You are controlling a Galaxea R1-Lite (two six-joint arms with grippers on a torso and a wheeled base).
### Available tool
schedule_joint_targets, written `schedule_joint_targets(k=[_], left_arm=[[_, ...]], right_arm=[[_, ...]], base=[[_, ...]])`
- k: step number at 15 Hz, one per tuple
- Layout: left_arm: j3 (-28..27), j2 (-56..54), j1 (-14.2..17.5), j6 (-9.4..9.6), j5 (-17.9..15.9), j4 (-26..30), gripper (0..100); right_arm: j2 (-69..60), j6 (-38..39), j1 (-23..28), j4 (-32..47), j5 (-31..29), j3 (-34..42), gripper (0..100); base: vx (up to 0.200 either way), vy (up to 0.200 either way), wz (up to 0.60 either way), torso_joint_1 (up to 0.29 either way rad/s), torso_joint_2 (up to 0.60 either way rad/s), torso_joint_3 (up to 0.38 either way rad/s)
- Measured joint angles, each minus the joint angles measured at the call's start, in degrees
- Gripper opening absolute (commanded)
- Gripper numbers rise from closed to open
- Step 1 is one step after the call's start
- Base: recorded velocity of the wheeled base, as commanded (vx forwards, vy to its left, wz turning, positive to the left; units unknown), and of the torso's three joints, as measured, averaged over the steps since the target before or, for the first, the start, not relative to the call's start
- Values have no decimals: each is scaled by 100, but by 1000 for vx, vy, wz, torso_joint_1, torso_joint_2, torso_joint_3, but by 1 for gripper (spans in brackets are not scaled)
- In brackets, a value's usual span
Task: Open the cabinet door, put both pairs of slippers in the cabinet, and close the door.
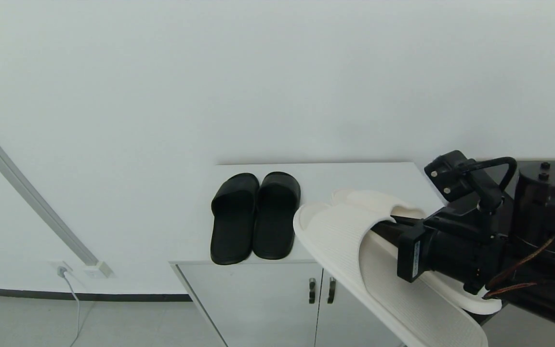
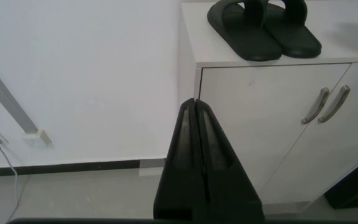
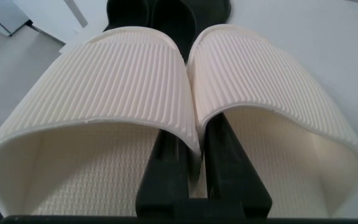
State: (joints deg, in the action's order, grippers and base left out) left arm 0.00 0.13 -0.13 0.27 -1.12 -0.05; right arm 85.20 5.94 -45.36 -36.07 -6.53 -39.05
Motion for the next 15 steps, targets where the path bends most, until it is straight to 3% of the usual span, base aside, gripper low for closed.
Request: schedule_joint_targets(k=[7,15], left_arm=[[0,0,2,-2,0,0,0],[0,0,2,0,0,-2,0]], right_arm=[[-44,-6,0,5,-9,101,0],[-48,-121,11,-11,-9,222,0]], base=[[-200,0,0,-4,2,6],[0,0,0,0,0,0]])
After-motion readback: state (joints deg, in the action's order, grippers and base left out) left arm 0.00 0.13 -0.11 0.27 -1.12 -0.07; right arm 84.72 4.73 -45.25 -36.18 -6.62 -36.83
